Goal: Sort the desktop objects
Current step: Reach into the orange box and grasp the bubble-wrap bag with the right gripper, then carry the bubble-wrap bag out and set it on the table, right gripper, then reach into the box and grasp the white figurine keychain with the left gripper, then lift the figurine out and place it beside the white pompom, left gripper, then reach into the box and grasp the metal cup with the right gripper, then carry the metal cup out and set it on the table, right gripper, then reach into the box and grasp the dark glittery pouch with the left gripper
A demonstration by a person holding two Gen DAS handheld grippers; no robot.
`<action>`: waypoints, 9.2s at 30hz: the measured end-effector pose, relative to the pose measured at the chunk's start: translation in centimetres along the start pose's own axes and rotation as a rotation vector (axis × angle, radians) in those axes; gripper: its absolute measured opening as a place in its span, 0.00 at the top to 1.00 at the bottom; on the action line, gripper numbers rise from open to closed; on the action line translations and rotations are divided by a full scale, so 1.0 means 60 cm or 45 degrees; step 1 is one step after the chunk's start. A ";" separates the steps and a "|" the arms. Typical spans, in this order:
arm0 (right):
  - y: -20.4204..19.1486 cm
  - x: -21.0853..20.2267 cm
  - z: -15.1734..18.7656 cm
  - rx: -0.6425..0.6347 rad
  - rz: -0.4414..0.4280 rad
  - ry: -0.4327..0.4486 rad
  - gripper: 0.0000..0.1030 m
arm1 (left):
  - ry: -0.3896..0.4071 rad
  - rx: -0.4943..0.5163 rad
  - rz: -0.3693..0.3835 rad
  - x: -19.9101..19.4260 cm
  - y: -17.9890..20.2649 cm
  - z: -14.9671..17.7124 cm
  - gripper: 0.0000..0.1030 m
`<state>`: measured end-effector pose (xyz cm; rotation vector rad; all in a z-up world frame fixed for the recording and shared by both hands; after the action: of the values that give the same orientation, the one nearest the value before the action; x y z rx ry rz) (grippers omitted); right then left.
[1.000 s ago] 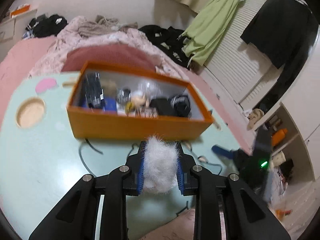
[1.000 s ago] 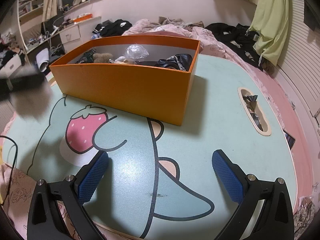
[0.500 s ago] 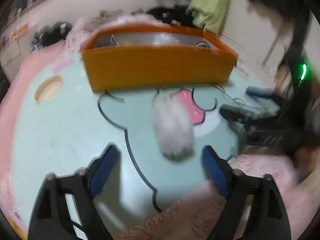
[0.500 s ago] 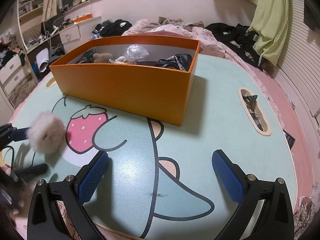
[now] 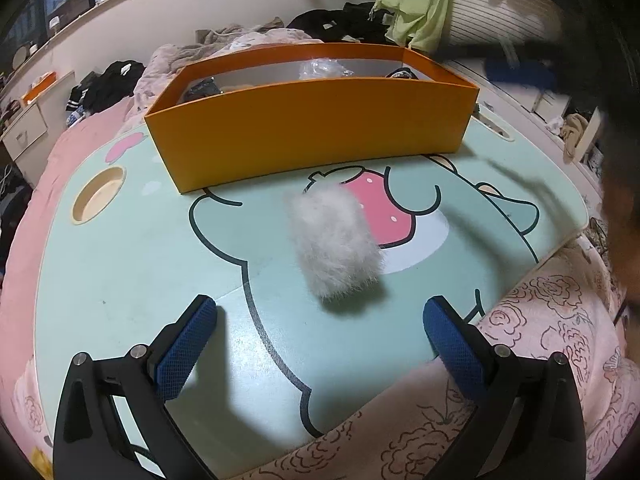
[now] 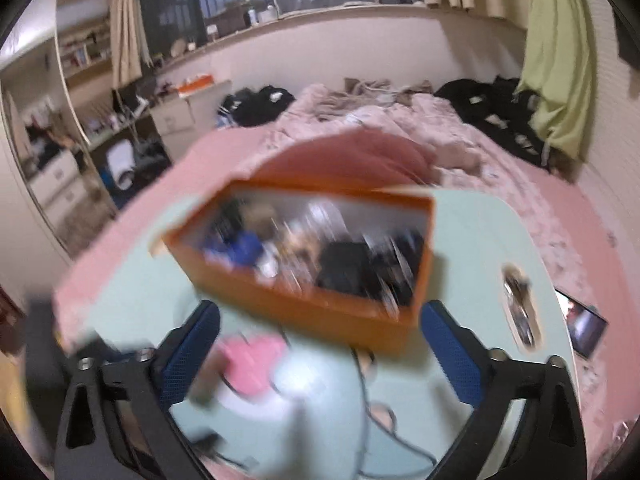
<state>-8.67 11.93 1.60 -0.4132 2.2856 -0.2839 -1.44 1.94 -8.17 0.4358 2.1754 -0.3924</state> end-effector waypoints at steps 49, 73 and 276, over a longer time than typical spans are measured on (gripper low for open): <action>-0.038 -0.008 0.039 -0.028 -0.271 -0.179 0.81 | 0.021 -0.015 0.000 -0.006 -0.005 0.000 0.00; 0.042 0.043 0.188 -0.236 0.102 -0.130 0.00 | 0.026 -0.031 0.002 -0.013 -0.001 0.002 0.00; 0.089 0.027 0.197 -0.143 0.174 -0.032 0.00 | 0.014 -0.103 -0.071 -0.027 -0.031 0.035 0.00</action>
<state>-2.10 15.36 -9.16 -0.3134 2.2993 -0.0813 0.13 -0.90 -7.89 0.3338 2.2094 -0.3319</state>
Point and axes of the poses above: each gripper's, at about its wrist camera, not at the fingertips, and x roughly the way its jaws point, y to its right, z to its underside, the point moved 10 cm from there along x, roughly the way its jaws point, and after that the axes turned 14 degrees about x, right-handed, at the moved point
